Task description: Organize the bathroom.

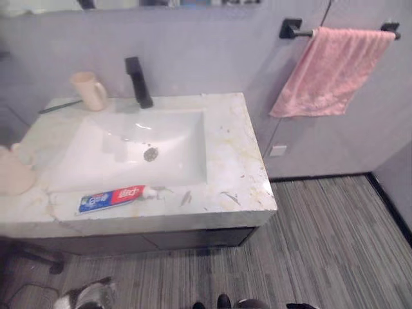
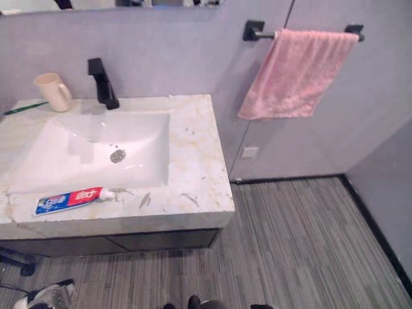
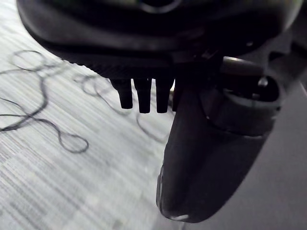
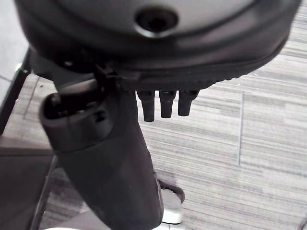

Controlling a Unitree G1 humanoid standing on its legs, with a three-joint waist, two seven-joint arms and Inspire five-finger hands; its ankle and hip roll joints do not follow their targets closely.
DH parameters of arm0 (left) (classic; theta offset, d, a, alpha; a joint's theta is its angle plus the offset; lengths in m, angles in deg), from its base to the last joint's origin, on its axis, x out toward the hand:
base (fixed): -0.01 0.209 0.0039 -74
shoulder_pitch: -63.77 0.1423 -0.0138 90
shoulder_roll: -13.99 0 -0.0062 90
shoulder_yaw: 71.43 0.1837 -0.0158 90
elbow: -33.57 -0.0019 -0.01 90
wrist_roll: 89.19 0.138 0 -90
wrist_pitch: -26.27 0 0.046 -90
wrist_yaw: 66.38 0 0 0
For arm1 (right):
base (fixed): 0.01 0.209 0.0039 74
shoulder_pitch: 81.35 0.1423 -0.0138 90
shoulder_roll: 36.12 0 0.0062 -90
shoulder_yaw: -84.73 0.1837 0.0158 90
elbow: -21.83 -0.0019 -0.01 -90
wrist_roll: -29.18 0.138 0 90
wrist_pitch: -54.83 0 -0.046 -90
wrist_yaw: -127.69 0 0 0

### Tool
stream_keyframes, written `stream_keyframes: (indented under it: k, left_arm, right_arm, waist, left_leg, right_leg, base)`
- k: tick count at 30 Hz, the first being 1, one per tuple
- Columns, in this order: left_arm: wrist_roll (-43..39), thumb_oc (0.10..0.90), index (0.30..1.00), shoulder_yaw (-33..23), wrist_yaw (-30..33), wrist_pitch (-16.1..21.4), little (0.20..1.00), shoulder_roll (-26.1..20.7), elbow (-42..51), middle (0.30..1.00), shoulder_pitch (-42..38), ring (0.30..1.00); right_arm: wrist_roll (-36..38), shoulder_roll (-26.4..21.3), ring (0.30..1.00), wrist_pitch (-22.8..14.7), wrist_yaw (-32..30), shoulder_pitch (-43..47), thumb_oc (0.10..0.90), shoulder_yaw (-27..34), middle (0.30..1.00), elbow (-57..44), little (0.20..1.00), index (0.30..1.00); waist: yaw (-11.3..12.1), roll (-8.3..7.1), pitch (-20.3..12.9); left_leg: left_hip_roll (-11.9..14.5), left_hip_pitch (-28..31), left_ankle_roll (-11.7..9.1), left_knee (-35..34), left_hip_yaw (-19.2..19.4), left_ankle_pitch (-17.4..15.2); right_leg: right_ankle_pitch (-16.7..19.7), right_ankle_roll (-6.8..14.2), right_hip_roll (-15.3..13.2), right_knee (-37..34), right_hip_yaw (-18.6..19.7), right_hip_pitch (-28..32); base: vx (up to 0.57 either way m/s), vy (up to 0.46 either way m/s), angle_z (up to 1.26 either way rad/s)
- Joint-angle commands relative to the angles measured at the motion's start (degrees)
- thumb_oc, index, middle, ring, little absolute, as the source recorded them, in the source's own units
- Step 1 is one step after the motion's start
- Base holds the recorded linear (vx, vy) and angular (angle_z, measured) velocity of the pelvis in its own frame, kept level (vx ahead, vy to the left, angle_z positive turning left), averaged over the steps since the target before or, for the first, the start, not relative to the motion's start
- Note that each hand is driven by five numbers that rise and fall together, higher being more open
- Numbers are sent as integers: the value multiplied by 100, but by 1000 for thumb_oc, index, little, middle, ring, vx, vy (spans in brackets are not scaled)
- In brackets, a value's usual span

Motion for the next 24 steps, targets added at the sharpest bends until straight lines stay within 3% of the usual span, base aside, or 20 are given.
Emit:
stream_keyframes:
  k: [1, 2, 5, 8, 9, 10, 13, 15, 18, 19, 20, 21, 22, 23, 24]
  left_arm:
    - [-1199, 800, 900, -450, 1308, 754, 900, -348, -313, 900, 644, 900]
    - [-1320, 800, 900, -519, 1326, 799, 900, -342, -369, 900, 677, 900]
    - [-1594, 800, 900, -770, 1246, 967, 900, -334, -511, 900, 811, 900]
    - [-1449, 800, 900, -815, 1029, 850, 900, -402, -560, 900, 932, 900]
    - [-1445, 800, 900, -815, 1025, 847, 900, -403, -561, 900, 933, 900]
    - [-1168, 800, 900, -778, 771, 735, 900, -429, -559, 900, 975, 900]
    - [-891, 800, 900, -663, 358, 760, 900, -402, -579, 900, 1031, 900]
    - [-774, 800, 900, -672, 180, 837, 900, -390, -609, 900, 1065, 900]
    - [-146, 800, 900, -455, -474, 777, 900, -446, -615, 900, 1035, 900]
    - [-146, 800, 900, -455, -474, 777, 900, -446, -615, 900, 1035, 900]
    - [387, 800, 900, -232, -1004, 651, 900, -462, -621, 900, 955, 900]
    - [460, 800, 900, -172, -1148, 638, 900, -460, -644, 900, 931, 900]
    - [645, 800, 900, -173, -1399, 575, 900, -424, -631, 900, 898, 900]
    - [725, 800, 900, -182, -1445, 545, 900, -414, -623, 900, 894, 900]
    - [1056, 800, 900, 24, -1679, 466, 900, -402, -582, 900, 767, 900]
  right_arm:
    - [-108, -45, 900, 89, -61, -232, 800, 25, 900, 190, 900, 900]
    - [-96, -34, 900, 104, -69, -229, 800, 17, 900, 212, 900, 900]
    - [-94, -25, 900, 93, -71, -252, 800, 87, 900, 304, 900, 900]
    - [-121, -61, 900, 44, -61, -263, 800, 218, 900, 446, 900, 900]
    - [-120, -61, 900, 43, -62, -263, 800, 219, 900, 449, 900, 900]
    - [-104, -80, 900, 60, -53, -266, 800, 261, 900, 502, 900, 900]
    - [-174, -148, 900, 143, 46, -236, 800, 239, 900, 529, 900, 900]
    - [-212, -193, 900, 190, 81, -195, 800, 207, 900, 529, 900, 900]
    - [-113, -312, 900, 268, 64, -128, 800, 154, 900, 498, 900, 900]
    - [-113, -312, 900, 268, 64, -128, 800, 154, 900, 498, 900, 900]
    - [-25, -391, 900, 349, 22, -18, 800, 97, 900, 462, 900, 900]
    - [-46, -396, 900, 363, 14, 18, 800, 99, 900, 464, 900, 900]
    - [-24, -427, 900, 385, -2, 80, 800, 98, 900, 447, 900, 900]
    - [-21, -435, 900, 392, -3, 91, 800, 97, 900, 442, 900, 900]
    - [87, -482, 900, 426, -39, 154, 800, 127, 900, 377, 900, 900]
  waist:
    - [25, -255, -52]
    - [49, -275, -42]
    - [56, -372, -10]
    - [9, -420, -62]
    - [7, -422, -61]
    - [30, -427, -101]
    - [124, -343, -167]
    - [155, -283, -162]
    - [125, -55, -125]
    - [125, -55, -125]
    - [152, 42, -80]
    - [142, 47, -43]
    - [97, 58, 11]
    - [90, 61, 19]
    - [-56, 103, 100]
  left_leg:
    - [309, -729, -191, 972, 501, -130]
    - [328, -804, -214, 1155, 465, -82]
    - [758, -1048, -277, 1692, 452, 141]
    - [1345, -831, -315, 1464, 263, 458]
    - [1354, -827, -318, 1456, 256, 469]
    - [1618, -778, -341, 1229, -8, 695]
    - [1745, -604, -398, 656, -483, 854]
    - [1807, -449, -476, 354, -587, 951]
    - [2053, -317, -694, -188, -673, 1369]
    - [2053, -317, -694, -188, -673, 1369]
    - [1946, -353, -727, -294, -821, 1200]
    - [1862, -407, -711, -137, -734, 1061]
    - [1768, -435, -668, 28, -413, 771]
    - [1757, -432, -660, 45, -350, 726]
    - [1633, -431, -631, 110, 98, 624]
  right_leg:
    - [-31, 688, -154, 519, 137, -241]
    - [-48, 650, -154, 538, 153, -228]
    - [-59, 529, -218, 524, 47, -143]
    - [-59, 466, -207, 390, -19, 0]
    - [-58, 464, -206, 384, -21, 7]
    - [-56, 462, -215, 309, 60, 62]
    - [-67, 504, -284, 274, 136, 59]
    - [-82, 532, -317, 301, 168, 42]
    - [-166, 596, -389, 295, 287, 2]
    - [-166, 596, -389, 295, 287, 2]
    - [-190, 717, -551, 314, 365, -27]
    - [-163, 757, -642, 351, 380, -76]
    - [-90, 829, -804, 427, 407, -177]
    - [-77, 841, -827, 442, 415, -195]
    - [55, 949, -1016, 533, 404, -355]
  base:
    - [-38, -55, 45]
    - [-44, -59, 53]
    - [-14, -37, 37]
    - [54, 26, 70]
    - [90, 89, 72]
    - [87, 102, 67]
    - [94, 154, 23]
    - [93, 212, -13]
    - [111, 306, -25]
    - [139, 477, -27]
    - [98, 394, -14]
    - [120, 565, -14]
    - [38, 278, -14]
    - [59, 531, -33]
    - [48, 462, -39]
